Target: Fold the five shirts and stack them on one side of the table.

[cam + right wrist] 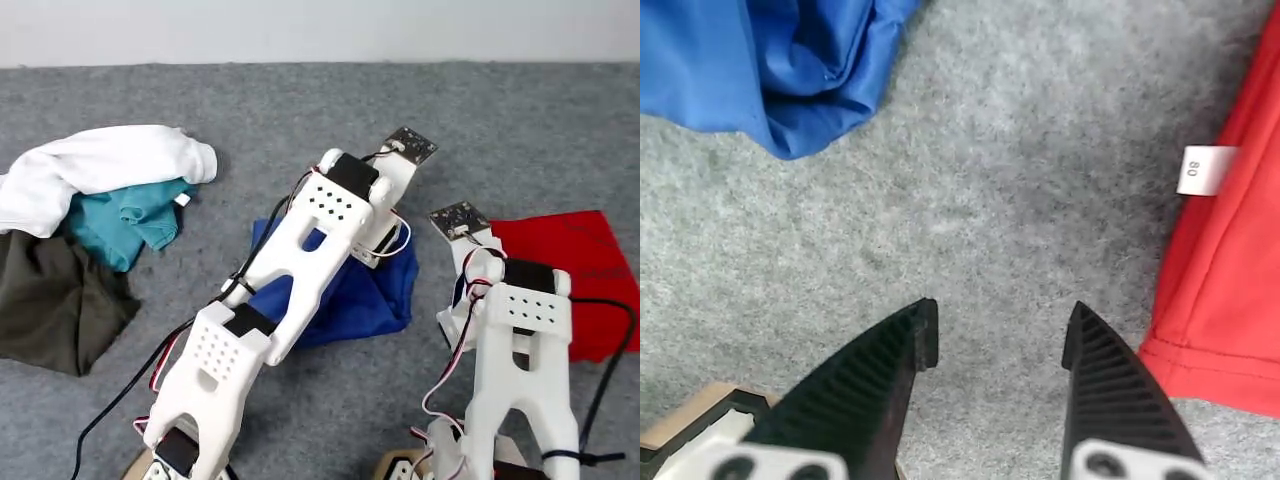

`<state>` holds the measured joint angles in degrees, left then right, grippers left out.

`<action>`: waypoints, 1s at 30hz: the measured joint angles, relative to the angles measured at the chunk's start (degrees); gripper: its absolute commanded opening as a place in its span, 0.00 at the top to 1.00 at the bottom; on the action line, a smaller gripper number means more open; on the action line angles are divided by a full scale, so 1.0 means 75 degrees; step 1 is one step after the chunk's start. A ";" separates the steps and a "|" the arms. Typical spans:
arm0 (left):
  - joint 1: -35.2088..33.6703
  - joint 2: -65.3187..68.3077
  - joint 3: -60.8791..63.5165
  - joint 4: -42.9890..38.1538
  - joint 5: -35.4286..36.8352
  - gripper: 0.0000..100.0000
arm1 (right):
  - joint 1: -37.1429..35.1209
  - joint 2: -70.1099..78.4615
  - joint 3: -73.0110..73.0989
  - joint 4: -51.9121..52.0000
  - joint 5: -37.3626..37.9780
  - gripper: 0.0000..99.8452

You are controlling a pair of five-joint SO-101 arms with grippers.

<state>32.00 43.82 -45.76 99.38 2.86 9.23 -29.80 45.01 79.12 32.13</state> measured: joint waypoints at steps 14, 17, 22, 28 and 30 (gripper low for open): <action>0.0809 0.0070 -0.0516 0.0023 0.0047 0.83 | -0.0094 -0.0047 0.0000 0.0000 -0.0035 0.79; 0.0797 0.0070 -0.0586 0.0023 0.0047 0.83 | -0.0246 -0.0047 0.0023 0.0000 -0.0035 0.79; 0.0785 0.0070 -0.0586 0.0023 0.0059 0.83 | -0.0293 -0.0047 0.0023 0.0000 -0.0047 0.79; 0.1196 0.0070 -0.0738 0.0035 0.0047 0.83 | 0.0504 -0.0047 -0.0035 -0.0117 -0.0152 0.79; 0.1618 0.0070 -0.0914 0.0035 0.0023 0.83 | 0.1301 -0.0047 -0.0129 -0.0270 -0.0434 0.79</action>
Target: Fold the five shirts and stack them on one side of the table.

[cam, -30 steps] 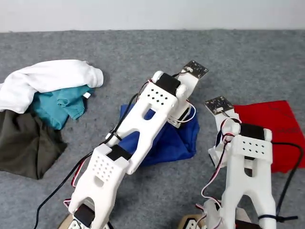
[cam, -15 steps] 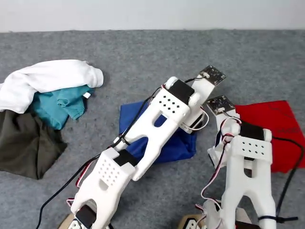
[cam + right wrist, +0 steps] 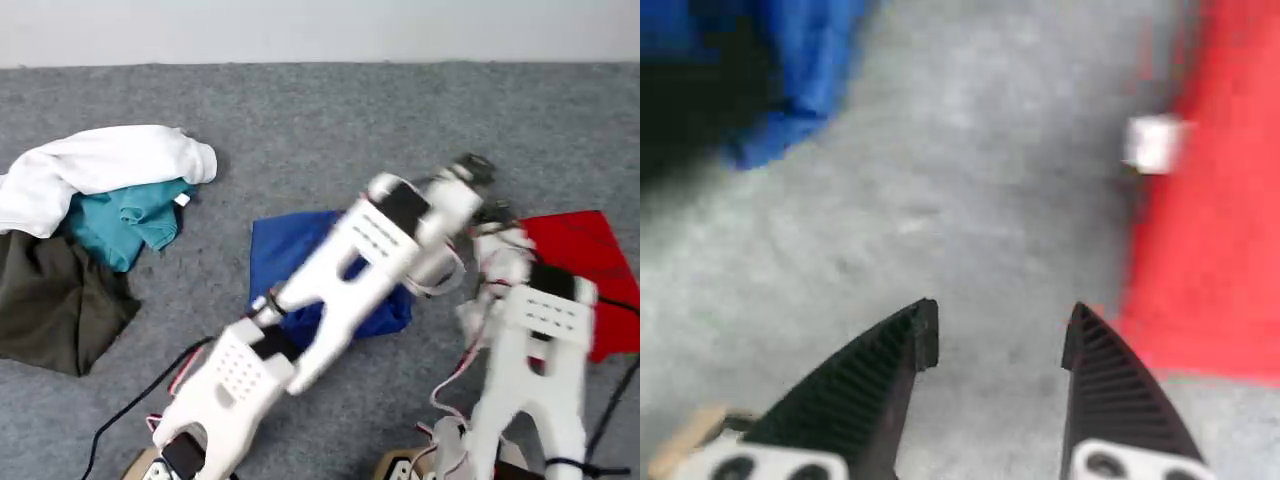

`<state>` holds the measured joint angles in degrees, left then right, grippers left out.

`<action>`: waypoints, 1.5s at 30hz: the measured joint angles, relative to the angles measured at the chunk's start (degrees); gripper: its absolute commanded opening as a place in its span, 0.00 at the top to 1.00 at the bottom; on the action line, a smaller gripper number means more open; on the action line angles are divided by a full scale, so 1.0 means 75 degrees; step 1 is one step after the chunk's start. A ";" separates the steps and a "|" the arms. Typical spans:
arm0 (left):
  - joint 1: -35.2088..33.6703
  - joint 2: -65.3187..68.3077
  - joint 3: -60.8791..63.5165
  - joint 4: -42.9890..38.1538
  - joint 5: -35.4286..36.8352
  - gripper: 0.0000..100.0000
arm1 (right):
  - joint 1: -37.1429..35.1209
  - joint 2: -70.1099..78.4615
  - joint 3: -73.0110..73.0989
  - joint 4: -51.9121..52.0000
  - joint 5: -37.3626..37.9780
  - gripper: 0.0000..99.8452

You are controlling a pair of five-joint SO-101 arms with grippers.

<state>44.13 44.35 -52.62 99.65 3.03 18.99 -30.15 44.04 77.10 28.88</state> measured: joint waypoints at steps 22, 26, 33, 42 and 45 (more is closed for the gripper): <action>-0.3153 0.0000 -0.0586 0.0000 -0.0012 0.83 | 0.2426 0.0000 -0.0012 -0.0551 -0.1020 0.79; -0.3599 0.0000 0.0328 0.0000 0.0023 0.83 | 0.2426 0.0000 -0.0012 -0.0551 -0.1020 0.79; -0.3001 0.0000 0.1254 0.0000 -0.0012 0.83 | 0.2426 0.0000 -0.0012 -0.0774 -0.1020 0.79; -0.1078 0.0000 0.1254 -0.0012 -0.0012 0.83 | 0.2426 0.0000 -0.0012 -0.0774 -0.1020 0.79; -0.0938 0.0000 0.1254 -0.0012 -0.0012 0.83 | 0.2426 0.0000 -0.0012 -0.0774 -0.1020 0.79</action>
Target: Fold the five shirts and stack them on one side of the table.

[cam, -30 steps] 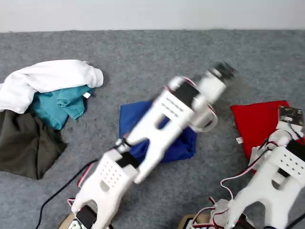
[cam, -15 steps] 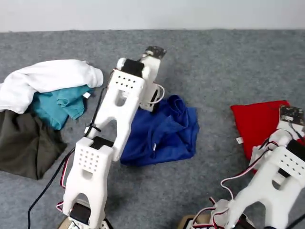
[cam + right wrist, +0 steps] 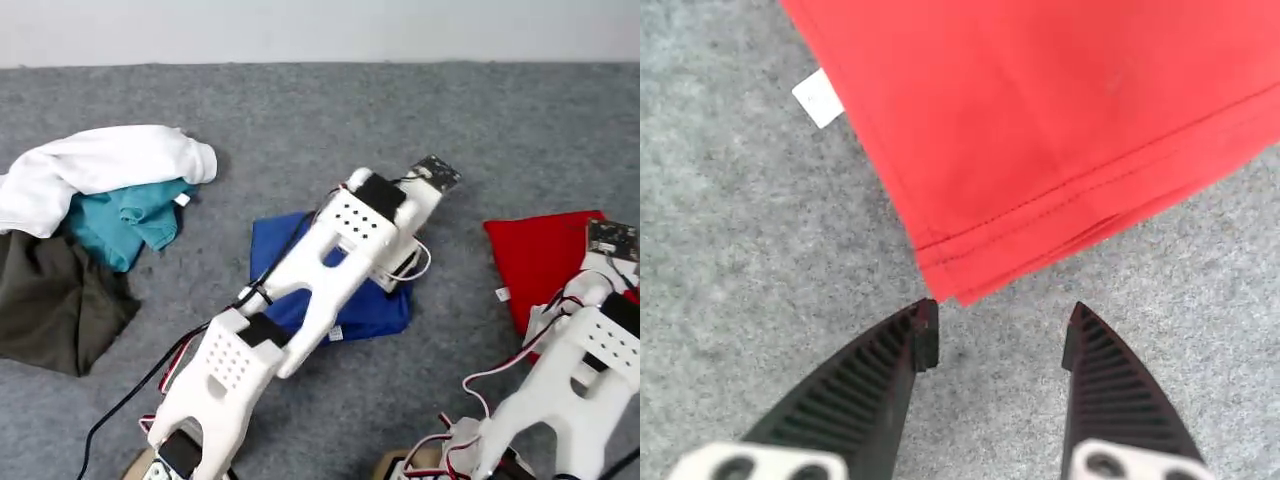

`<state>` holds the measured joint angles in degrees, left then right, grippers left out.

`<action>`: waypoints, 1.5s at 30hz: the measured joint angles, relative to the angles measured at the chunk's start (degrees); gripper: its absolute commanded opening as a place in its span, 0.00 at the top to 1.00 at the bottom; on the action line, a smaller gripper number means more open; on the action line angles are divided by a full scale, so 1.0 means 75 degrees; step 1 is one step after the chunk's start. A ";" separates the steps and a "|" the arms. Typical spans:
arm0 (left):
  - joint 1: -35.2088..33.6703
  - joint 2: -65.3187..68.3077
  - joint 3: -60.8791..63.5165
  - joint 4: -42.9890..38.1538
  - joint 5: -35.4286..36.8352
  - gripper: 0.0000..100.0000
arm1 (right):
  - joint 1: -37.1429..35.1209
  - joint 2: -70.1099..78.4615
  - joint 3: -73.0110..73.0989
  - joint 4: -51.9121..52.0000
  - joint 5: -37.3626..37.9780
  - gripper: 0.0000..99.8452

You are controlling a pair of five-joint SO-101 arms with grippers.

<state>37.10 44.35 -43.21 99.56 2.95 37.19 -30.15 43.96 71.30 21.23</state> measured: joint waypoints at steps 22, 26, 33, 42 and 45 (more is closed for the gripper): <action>-0.0281 -0.1512 0.1852 0.0012 0.0000 0.83 | -0.0328 0.0000 0.0000 0.0000 0.0000 0.79; 0.0399 -0.1512 0.2391 -0.0410 0.0000 0.83 | -0.0328 0.0000 0.0000 0.0000 0.0000 0.79; 0.1055 -0.1289 0.2872 -0.1090 0.0000 0.83 | -0.0328 0.0000 0.0000 0.0000 0.0000 0.79; 0.1184 -0.1571 0.1055 -0.0094 -0.0152 0.83 | -0.0328 0.0000 0.0000 0.0000 0.0000 0.79; 0.0996 -0.2122 0.0844 -0.0035 -0.0527 0.83 | -0.0328 0.0000 0.0000 0.0000 0.0000 0.79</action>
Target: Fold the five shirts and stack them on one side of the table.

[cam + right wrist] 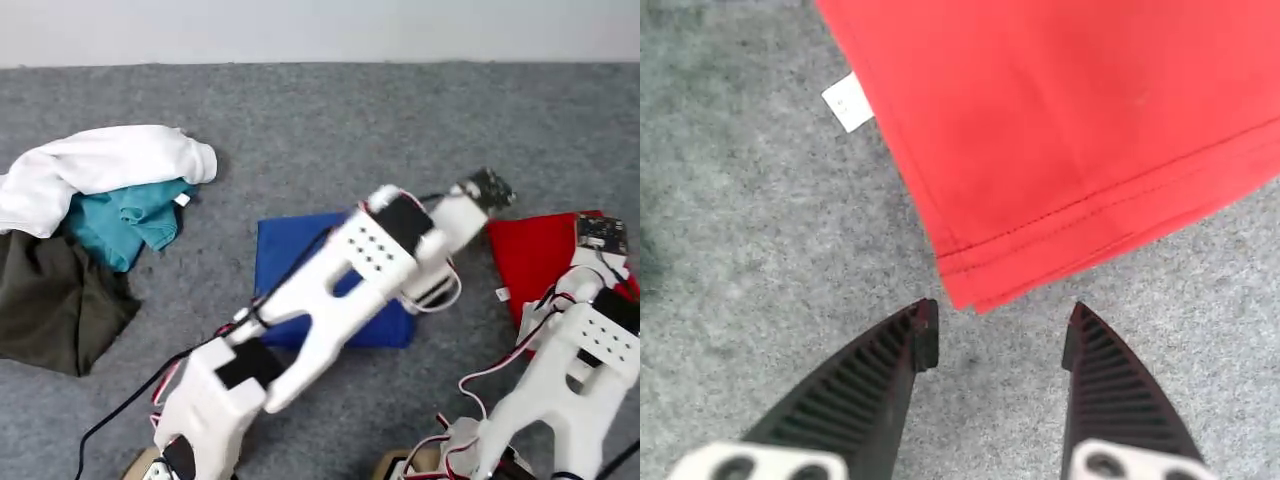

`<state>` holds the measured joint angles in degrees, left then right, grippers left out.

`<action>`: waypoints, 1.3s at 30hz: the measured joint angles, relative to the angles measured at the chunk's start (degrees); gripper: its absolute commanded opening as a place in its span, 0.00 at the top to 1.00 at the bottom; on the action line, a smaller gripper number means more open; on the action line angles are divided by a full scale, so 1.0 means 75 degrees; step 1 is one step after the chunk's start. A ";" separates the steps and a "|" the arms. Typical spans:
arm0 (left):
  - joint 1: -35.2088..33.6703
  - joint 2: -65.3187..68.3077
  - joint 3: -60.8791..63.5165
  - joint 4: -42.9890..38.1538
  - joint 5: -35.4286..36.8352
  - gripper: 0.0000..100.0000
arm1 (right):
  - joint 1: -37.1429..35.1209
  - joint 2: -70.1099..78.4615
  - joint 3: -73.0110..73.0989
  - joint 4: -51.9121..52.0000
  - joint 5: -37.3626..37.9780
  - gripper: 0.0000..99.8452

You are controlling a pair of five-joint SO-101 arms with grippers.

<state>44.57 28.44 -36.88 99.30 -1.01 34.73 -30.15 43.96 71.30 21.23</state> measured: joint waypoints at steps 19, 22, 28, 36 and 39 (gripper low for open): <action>-0.5955 -0.2649 0.1758 0.0047 -0.0387 0.83 | -0.5615 0.1547 -0.1348 -0.0762 0.0633 0.70; -0.6716 -0.2649 0.2227 0.0059 -0.0363 0.83 | -0.5837 0.2297 -0.1465 -0.1301 0.0633 0.70; -0.7092 -0.2649 0.2286 0.0059 -0.0387 0.83 | -0.5861 0.3833 -0.2110 -0.2098 0.0633 0.70; -0.7080 -0.2649 0.2333 0.0059 -0.0387 0.83 | -0.6177 0.5638 -0.3212 -0.2215 0.0633 0.70; -0.7080 -0.2649 0.2333 0.0059 -0.0387 0.83 | -0.6189 0.6084 -0.3563 -0.2204 0.0633 0.72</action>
<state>-8.53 8.57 -19.38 99.74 -3.91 -11.69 15.47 17.23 54.77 25.98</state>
